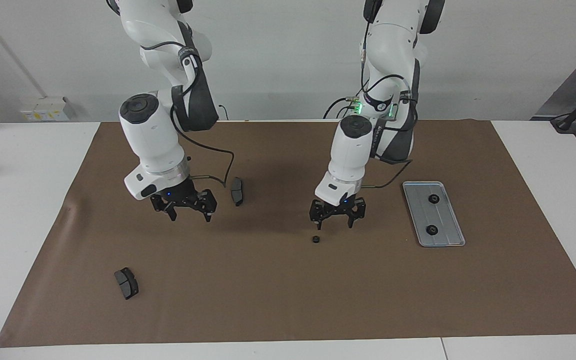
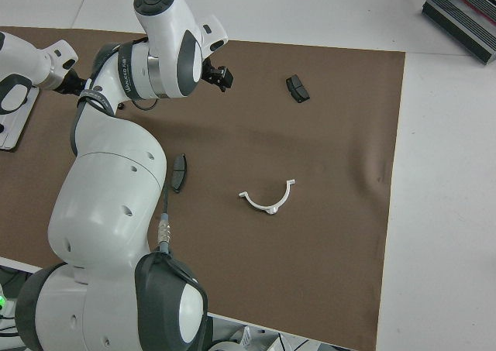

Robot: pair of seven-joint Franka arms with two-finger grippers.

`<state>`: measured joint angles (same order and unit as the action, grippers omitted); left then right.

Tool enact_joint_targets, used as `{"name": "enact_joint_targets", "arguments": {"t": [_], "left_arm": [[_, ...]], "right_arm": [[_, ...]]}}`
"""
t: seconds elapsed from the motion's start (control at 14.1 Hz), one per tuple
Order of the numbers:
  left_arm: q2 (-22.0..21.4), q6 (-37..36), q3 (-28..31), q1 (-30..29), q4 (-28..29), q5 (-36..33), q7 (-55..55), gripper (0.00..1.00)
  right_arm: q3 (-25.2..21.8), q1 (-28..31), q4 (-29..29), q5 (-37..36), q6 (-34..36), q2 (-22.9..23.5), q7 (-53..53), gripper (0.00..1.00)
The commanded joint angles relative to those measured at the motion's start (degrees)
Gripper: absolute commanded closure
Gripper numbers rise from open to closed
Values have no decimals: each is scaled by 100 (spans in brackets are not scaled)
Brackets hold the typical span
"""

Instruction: Place bearing gear from tray to pile

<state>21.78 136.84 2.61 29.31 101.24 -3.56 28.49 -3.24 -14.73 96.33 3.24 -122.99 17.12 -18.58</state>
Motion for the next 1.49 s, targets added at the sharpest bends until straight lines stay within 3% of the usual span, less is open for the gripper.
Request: {"name": "enact_joint_targets", "arguments": {"t": [0.0, 0.21, 0.35, 0.5, 0.85, 1.06, 1.27, 1.34, 1.41], "left_arm": [[-901, -52, -41, -442, 974, -110, -605, 0], [-1298, -393, -41, -978, 1266, -110, -1247, 0], [-1395, -833, -41, -1312, 1266, -110, -1818, 0], [-1422, -1028, -41, -1673, 1266, -110, -2118, 0], [-1527, -906, -50, -2498, 1617, -101, -2557, 0], [-1694, -38, -50, -2860, 2283, -83, -2884, 0], [-1703, 184, -50, -2957, 2610, -83, -2963, 0], [-1712, 272, -50, -2957, 2698, -83, -2963, 0], [-1703, 377, -50, -2957, 2751, -83, -2963, 0]], "right_arm": [[-1, -485, -577, 1, -269, 580, -672, 0], [-1, -1100, -1150, -7, -304, 1247, -892, 0], [-10, -1513, -1965, -77, -514, 2090, -1550, 0], [-10, -1603, -2468, -95, -568, 2540, -1632, 0], [-1, -2103, -2444, -288, -1059, 2796, -1640, 0], [-1, -2298, -2444, -560, -1227, 2955, -1685, 0], [-1, -2307, -2417, -623, -1245, 2946, -1676, 0], [-10, -2272, -2408, -649, -1253, 2946, -1667, 1], [-10, -2263, -2417, -736, -1262, 2955, -1658, 11]]}}
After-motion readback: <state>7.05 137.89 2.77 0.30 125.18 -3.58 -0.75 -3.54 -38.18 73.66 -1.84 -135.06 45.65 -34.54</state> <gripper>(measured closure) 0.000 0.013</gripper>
